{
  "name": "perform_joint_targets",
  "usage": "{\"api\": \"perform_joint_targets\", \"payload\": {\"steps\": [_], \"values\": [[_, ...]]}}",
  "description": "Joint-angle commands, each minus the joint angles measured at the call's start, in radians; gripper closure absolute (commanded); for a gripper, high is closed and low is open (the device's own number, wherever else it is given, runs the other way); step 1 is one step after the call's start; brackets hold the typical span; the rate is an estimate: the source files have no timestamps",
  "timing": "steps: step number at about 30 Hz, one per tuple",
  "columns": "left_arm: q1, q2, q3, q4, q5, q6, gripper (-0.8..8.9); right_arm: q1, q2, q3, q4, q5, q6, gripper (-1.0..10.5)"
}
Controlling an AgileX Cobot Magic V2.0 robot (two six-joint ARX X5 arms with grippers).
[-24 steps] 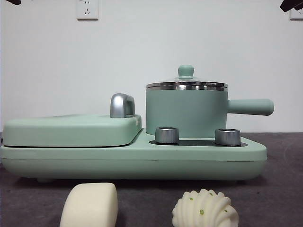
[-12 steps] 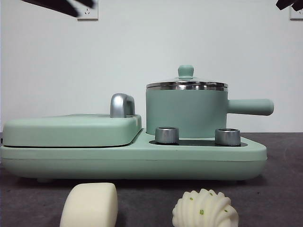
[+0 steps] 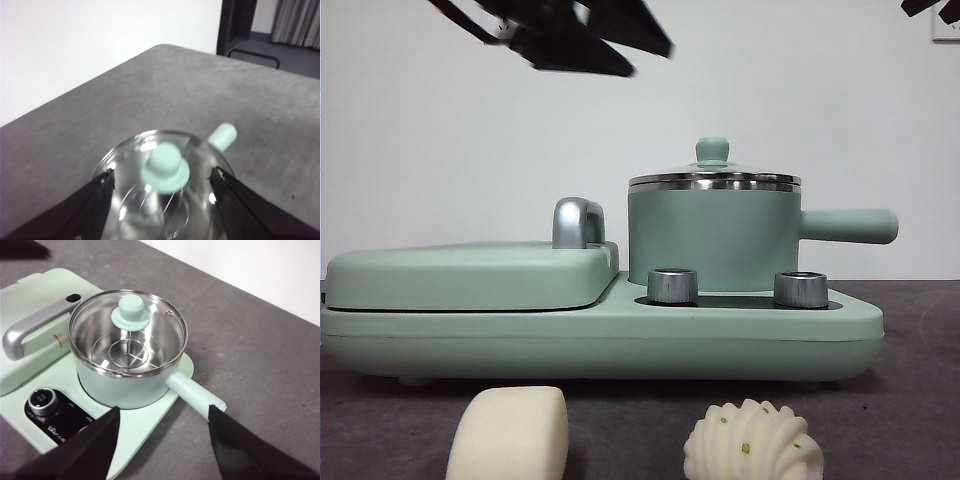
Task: Put the buns in a small steamer
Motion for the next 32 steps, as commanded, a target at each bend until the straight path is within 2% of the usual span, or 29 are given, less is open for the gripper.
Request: {"api": "perform_joint_targets", "payload": {"steps": [1,13,26,32], "values": [[-0.029,0.08,0.064,0.037,0.001,-0.019,5.1,0.005,0.003,0.02,0.01,0.001,0.02,6.6],[-0.075,0.333,0.238,0.037,-0.005,-0.018,5.1,0.005,0.004,0.02,0.011,0.004,0.02,6.6],[-0.073,0.369,0.239,0.031,-0.056,-0.01,5.13,0.005,0.004,0.02,0.01,0.004,0.02,6.6],[-0.073,0.369,0.239,0.028,-0.056,-0.01,6.56,0.005,0.004,0.02,0.01,0.004,0.02,6.6]]}}
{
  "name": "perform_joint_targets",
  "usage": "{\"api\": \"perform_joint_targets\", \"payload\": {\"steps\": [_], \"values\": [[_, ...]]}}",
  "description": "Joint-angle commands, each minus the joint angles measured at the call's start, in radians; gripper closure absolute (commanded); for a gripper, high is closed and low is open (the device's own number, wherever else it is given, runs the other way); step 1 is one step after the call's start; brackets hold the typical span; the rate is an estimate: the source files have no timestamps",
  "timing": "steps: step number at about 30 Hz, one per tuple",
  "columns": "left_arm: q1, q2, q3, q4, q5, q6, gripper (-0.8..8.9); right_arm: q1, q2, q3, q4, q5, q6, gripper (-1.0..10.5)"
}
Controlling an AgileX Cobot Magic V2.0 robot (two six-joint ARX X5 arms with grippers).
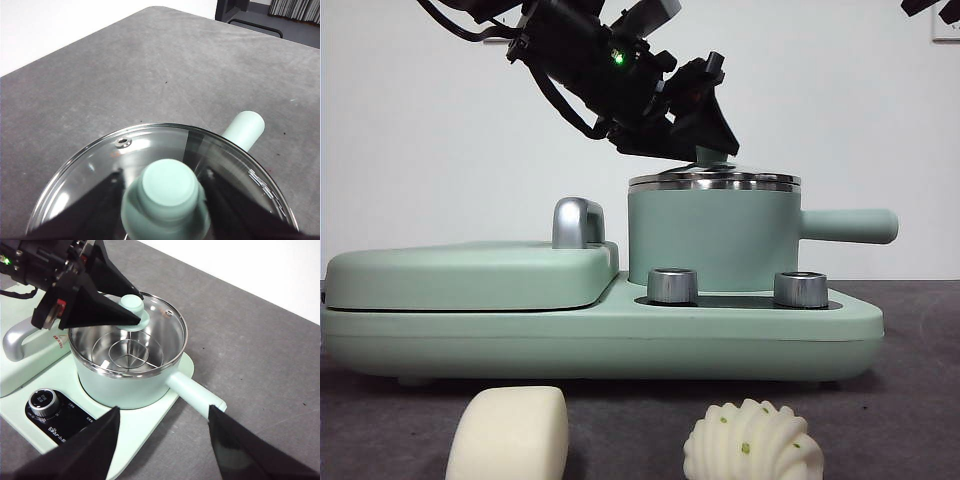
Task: Put the buns in a small steamer
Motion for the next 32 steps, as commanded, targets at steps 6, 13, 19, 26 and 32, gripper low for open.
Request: {"api": "perform_joint_targets", "payload": {"steps": [6,13,19,26,32], "values": [[-0.008,0.018,0.025,0.001,-0.002,-0.001,8.07,0.005,0.003,0.02,0.01,0.003,0.014,6.6],[-0.009,-0.018,0.028,0.008,-0.002,-0.002,8.07,0.005,0.003,0.02,0.01,0.003,0.014,6.6],[-0.008,-0.119,0.028,-0.001,-0.004,-0.002,8.07,0.005,0.003,0.02,0.01,0.003,0.014,6.6],[0.019,-0.281,0.028,-0.182,-0.06,-0.012,8.06,0.005,0.003,0.02,0.01,-0.005,0.014,6.6],[0.06,-0.429,0.028,-0.409,-0.088,-0.038,8.06,0.027,0.003,0.02,0.01,-0.052,0.006,6.4]]}}
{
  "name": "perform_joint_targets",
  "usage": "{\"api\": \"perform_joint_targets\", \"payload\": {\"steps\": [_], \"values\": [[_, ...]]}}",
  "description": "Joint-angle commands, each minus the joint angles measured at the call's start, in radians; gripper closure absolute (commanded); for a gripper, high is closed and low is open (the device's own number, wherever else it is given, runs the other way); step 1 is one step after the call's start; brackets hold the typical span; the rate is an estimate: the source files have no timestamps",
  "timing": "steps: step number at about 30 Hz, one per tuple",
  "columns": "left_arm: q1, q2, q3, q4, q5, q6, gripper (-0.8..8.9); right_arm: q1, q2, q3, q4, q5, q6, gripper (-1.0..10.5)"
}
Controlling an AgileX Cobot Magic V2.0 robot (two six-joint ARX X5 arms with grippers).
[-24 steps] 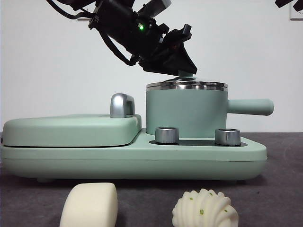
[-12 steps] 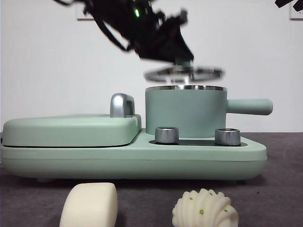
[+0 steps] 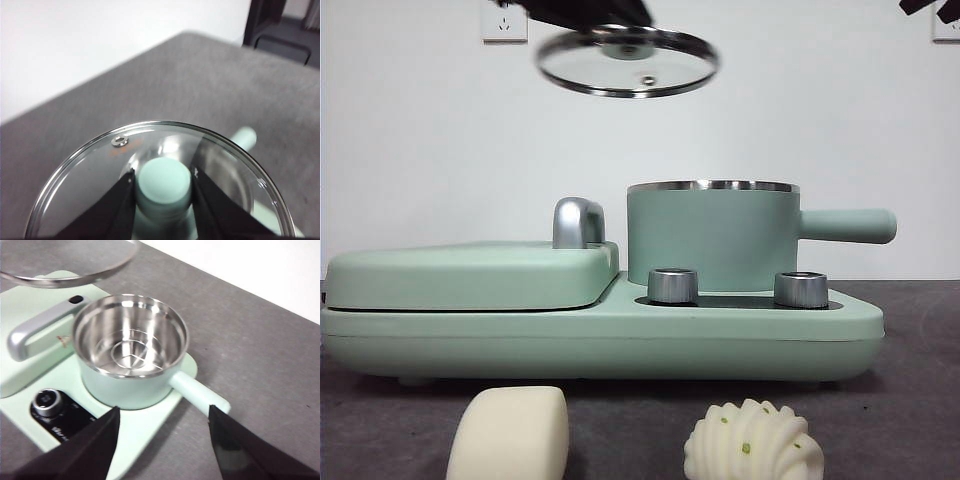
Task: Put the buns in a small steamer
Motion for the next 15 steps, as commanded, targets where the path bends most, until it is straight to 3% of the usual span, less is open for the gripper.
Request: {"api": "perform_joint_targets", "payload": {"steps": [1,9,15], "values": [[0.011,-0.068,0.027,-0.065,-0.006,-0.027,8.06,0.028,0.004,0.02,0.01,-0.052,0.005,6.2],[0.115,-0.16,0.026,-0.312,-0.09,-0.026,8.04,0.196,0.06,0.02,0.01,-0.102,-0.016,6.0],[0.192,-0.158,0.026,-0.275,-0.09,-0.017,8.04,0.4,0.165,0.02,0.013,-0.09,-0.085,6.0]]}}
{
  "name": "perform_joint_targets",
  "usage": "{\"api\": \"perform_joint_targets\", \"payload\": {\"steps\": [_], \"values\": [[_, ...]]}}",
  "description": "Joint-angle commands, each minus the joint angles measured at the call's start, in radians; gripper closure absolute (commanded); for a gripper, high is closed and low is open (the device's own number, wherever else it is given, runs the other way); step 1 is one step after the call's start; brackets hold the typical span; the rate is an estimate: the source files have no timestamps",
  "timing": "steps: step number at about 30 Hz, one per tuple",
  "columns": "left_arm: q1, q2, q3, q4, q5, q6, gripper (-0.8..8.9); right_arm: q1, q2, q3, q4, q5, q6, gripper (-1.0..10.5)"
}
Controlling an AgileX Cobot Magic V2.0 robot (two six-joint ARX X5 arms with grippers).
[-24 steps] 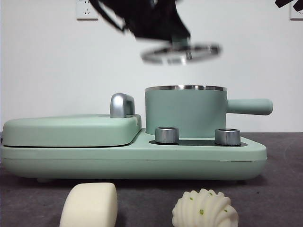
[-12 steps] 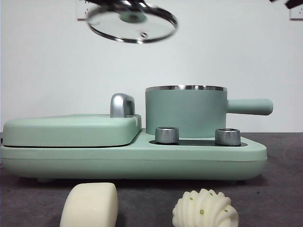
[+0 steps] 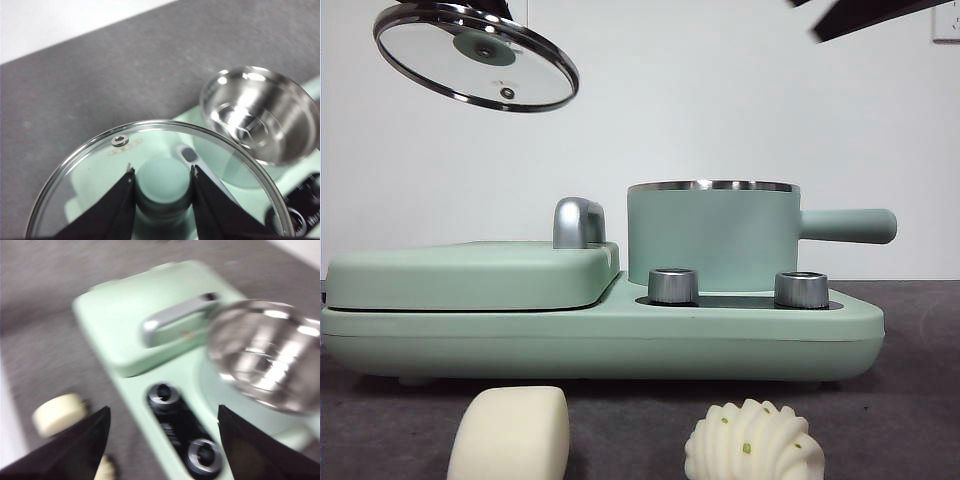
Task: Put the buns in a small steamer
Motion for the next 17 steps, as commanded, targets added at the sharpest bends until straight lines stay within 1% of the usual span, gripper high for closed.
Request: {"api": "perform_joint_targets", "payload": {"steps": [1,4,9,14,17], "values": [[0.02,0.007,0.026,0.077,0.003,0.006,8.04,0.097,0.058,0.019,0.014,0.011,-0.062,6.0],[0.04,0.009,0.026,0.105,0.003,0.007,8.04,0.176,0.133,0.019,0.032,0.021,-0.07,6.0],[0.05,0.009,0.026,0.095,0.003,0.001,8.04,0.283,0.28,0.019,0.091,0.021,-0.069,5.9],[0.05,0.01,0.026,0.093,0.004,-0.008,8.05,0.372,0.43,0.019,0.144,0.027,-0.069,5.7],[0.05,0.01,0.026,0.089,0.004,-0.037,8.05,0.414,0.508,0.019,0.167,0.03,-0.069,5.5]]}}
